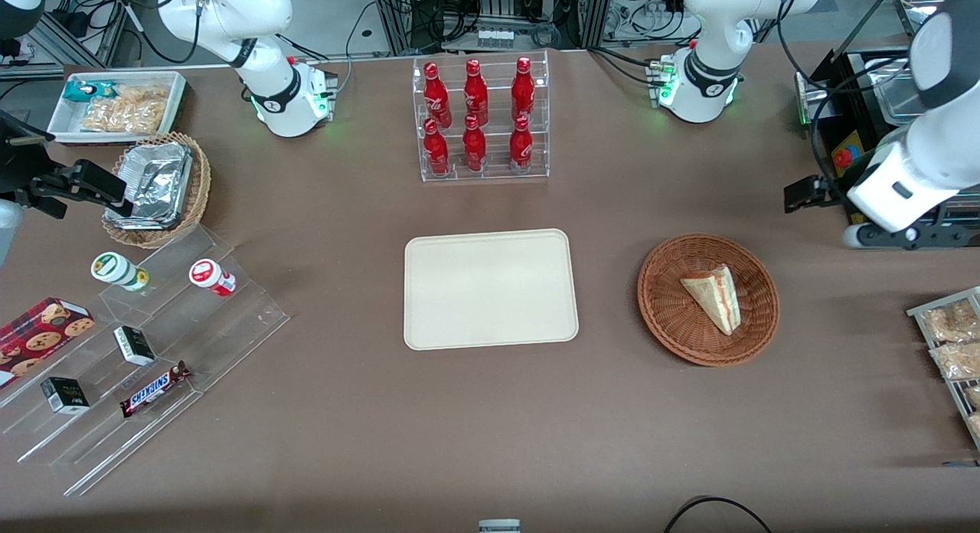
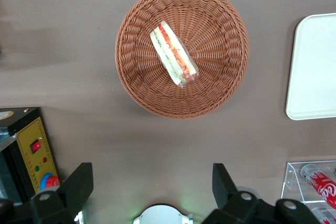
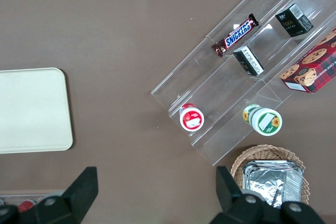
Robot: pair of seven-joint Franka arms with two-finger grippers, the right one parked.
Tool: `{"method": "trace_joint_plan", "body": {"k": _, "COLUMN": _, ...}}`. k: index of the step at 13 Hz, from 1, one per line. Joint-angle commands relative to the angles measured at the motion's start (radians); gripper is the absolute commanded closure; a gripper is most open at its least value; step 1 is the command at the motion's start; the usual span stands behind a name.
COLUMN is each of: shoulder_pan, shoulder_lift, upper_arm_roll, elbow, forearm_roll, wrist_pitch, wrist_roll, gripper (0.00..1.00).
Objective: Place sandwich from basket to tray
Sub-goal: 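Move the left gripper over the wrapped sandwich in the wicker basket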
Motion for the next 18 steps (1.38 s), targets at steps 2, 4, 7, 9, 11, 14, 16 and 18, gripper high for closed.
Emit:
{"method": "trace_joint_plan", "body": {"k": 2, "shoulder_pan": -0.015, "shoulder_lift": -0.019, "upper_arm_roll": -0.004, "elbow": -0.163, "forearm_roll": 0.009, "wrist_pitch": 0.162, "wrist_roll": 0.000, "gripper": 0.00}}
{"method": "trace_joint_plan", "body": {"k": 4, "shoulder_pan": -0.015, "shoulder_lift": -0.019, "upper_arm_roll": -0.004, "elbow": -0.251, "forearm_roll": 0.009, "wrist_pitch": 0.262, "wrist_roll": -0.029, "gripper": 0.00}}
{"method": "trace_joint_plan", "body": {"k": 7, "shoulder_pan": -0.015, "shoulder_lift": -0.019, "upper_arm_roll": -0.004, "elbow": -0.383, "forearm_roll": 0.009, "wrist_pitch": 0.458, "wrist_roll": -0.060, "gripper": 0.00}}
{"method": "trace_joint_plan", "body": {"k": 9, "shoulder_pan": -0.015, "shoulder_lift": -0.016, "upper_arm_roll": -0.004, "elbow": -0.453, "forearm_roll": 0.009, "wrist_pitch": 0.578, "wrist_roll": -0.083, "gripper": 0.00}}
{"method": "trace_joint_plan", "body": {"k": 11, "shoulder_pan": -0.035, "shoulder_lift": -0.012, "upper_arm_roll": -0.004, "elbow": -0.499, "forearm_roll": 0.009, "wrist_pitch": 0.667, "wrist_roll": -0.188, "gripper": 0.00}}
{"method": "trace_joint_plan", "body": {"k": 14, "shoulder_pan": -0.051, "shoulder_lift": 0.023, "upper_arm_roll": -0.004, "elbow": -0.509, "forearm_roll": 0.009, "wrist_pitch": 0.717, "wrist_roll": -0.366, "gripper": 0.00}}
{"method": "trace_joint_plan", "body": {"k": 16, "shoulder_pan": -0.072, "shoulder_lift": 0.051, "upper_arm_roll": -0.004, "elbow": -0.509, "forearm_roll": 0.009, "wrist_pitch": 0.763, "wrist_roll": -0.503, "gripper": 0.00}}
{"method": "trace_joint_plan", "body": {"k": 18, "shoulder_pan": -0.074, "shoulder_lift": 0.074, "upper_arm_roll": -0.004, "elbow": -0.509, "forearm_roll": 0.009, "wrist_pitch": 0.784, "wrist_roll": -0.601, "gripper": 0.00}}
